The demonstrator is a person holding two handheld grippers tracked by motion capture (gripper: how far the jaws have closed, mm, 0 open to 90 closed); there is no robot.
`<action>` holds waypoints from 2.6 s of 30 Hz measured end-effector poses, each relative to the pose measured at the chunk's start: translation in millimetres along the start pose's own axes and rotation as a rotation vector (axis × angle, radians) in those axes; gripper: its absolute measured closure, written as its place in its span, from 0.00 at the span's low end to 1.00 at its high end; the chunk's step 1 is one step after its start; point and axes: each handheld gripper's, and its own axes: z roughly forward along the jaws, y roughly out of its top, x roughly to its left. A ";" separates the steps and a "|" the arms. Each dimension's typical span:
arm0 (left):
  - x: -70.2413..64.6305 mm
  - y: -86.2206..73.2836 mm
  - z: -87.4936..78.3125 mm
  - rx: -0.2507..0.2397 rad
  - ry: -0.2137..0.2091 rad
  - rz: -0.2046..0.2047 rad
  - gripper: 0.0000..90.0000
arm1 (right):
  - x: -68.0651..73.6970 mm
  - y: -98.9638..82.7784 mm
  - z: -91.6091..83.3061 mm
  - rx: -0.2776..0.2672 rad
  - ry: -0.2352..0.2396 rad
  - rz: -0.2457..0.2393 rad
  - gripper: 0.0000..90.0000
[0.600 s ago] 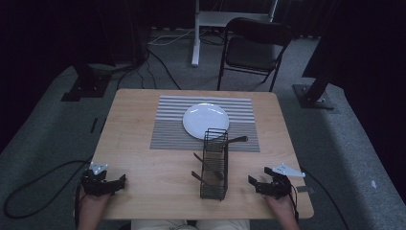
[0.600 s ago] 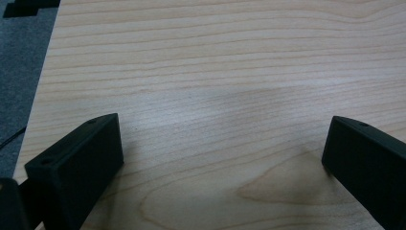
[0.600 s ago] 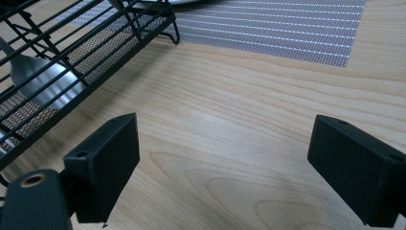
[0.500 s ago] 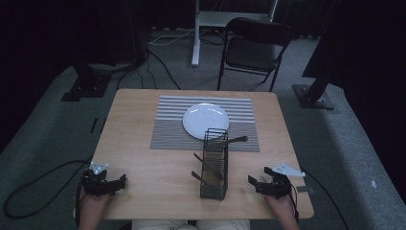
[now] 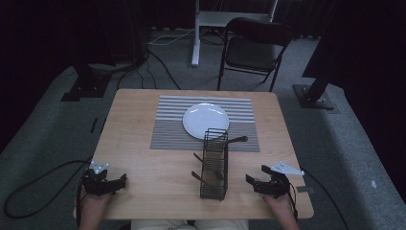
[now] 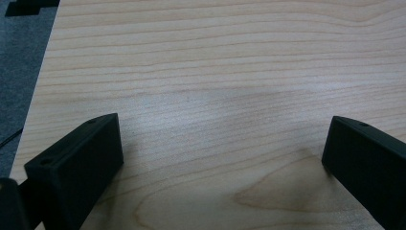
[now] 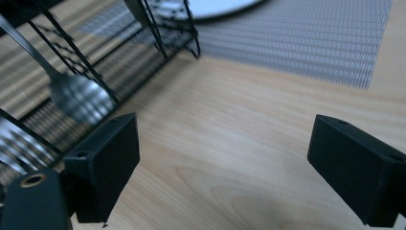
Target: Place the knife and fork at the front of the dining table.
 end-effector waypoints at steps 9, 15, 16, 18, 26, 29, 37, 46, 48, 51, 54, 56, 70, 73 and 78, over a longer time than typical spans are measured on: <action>0.1 0.0 -0.1 0.001 0.000 0.001 0.00 | 12.2 28.2 -5.2 -0.063 0.032 -0.021 0.11; 0.0 0.0 0.1 -0.001 0.001 0.000 0.00 | 16.9 49.4 -7.0 -0.117 0.069 -0.006 0.12; 0.0 0.0 0.1 -0.001 0.001 0.000 0.00 | 16.9 49.4 -7.0 -0.117 0.069 -0.006 0.12; 0.1 0.0 0.0 0.000 0.000 0.001 0.00 | 20.2 57.4 -5.1 -0.131 0.073 -0.014 0.12; 0.3 0.0 -0.1 0.002 0.000 0.003 0.00 | 28.4 74.7 6.0 -0.159 0.087 -0.027 0.15; 0.1 0.0 0.0 0.000 0.000 0.002 0.00 | 32.2 80.8 11.4 -0.162 0.103 -0.032 0.16; 0.2 0.0 0.0 0.001 0.001 0.002 0.00 | 36.9 89.4 20.5 -0.183 0.115 -0.040 0.40; 0.1 0.0 0.0 0.001 0.001 0.002 0.00 | 39.1 93.2 29.1 -0.193 0.117 -0.041 0.63; 0.2 0.0 0.0 0.000 0.000 0.002 0.00 | 41.4 94.0 30.3 -0.194 0.108 -0.049 0.65; 0.2 0.0 0.0 0.000 0.000 0.002 0.00 | 44.4 93.8 34.3 -0.189 0.101 -0.056 0.68; 0.2 0.0 0.0 0.000 0.000 0.002 0.00 | 48.1 91.6 37.0 -0.196 0.086 -0.060 0.74; 0.2 0.0 0.0 0.000 0.000 0.002 0.00 | 49.3 90.6 38.1 -0.203 0.080 -0.060 0.80; 0.2 0.0 0.0 0.001 0.000 0.002 0.00 | 49.2 94.7 45.0 -0.220 0.089 -0.072 0.89; 0.2 0.0 0.0 0.001 0.000 0.002 0.00 | 48.1 96.0 46.1 -0.226 0.092 -0.064 0.89; 0.2 0.0 0.0 0.001 0.001 0.002 0.00 | 44.4 98.5 48.4 -0.230 0.114 -0.045 0.90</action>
